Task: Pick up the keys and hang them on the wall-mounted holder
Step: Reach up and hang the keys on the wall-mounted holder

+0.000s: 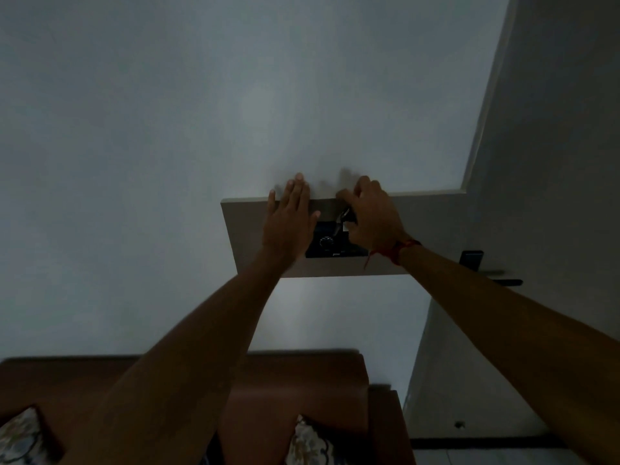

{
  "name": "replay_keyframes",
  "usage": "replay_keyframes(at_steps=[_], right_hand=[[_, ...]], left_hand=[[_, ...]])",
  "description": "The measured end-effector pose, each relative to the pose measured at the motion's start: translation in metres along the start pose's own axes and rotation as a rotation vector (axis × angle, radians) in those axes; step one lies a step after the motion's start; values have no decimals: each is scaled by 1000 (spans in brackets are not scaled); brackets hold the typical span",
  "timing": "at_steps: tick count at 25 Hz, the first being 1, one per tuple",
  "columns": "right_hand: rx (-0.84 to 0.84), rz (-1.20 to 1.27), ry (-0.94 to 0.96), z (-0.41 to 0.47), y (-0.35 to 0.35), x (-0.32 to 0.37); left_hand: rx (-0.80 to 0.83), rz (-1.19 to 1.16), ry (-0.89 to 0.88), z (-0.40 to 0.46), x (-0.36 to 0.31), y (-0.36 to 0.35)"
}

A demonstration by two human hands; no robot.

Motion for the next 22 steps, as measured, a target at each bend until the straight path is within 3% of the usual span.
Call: replay_keyframes(at_steps=[3,7,14,17,22], right_hand=[[79,-125,104,6,-3,8],[150,-134,70,13,-9,14],[298,246,-5,34,6,6],[346,219,14,33,10,0],[277,180,89,15,4,-4]], left_hand=[[-4,-14,4,0,-2,-1],[-5,-26,6,0,-1,0],[3,14,5,2,-1,1],[2,15,14,2,-2,1],[4,-7,29,3,-5,0]])
Point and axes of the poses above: each hand's wrist, its own z-axis towards the middle knuckle, its own y-axis out of the back of the hand, x = y × z, the point moved 1 cm from there along z, towards the middle knuckle, and after that the axes turned 13 degrees about x, right-handed, at the moved point
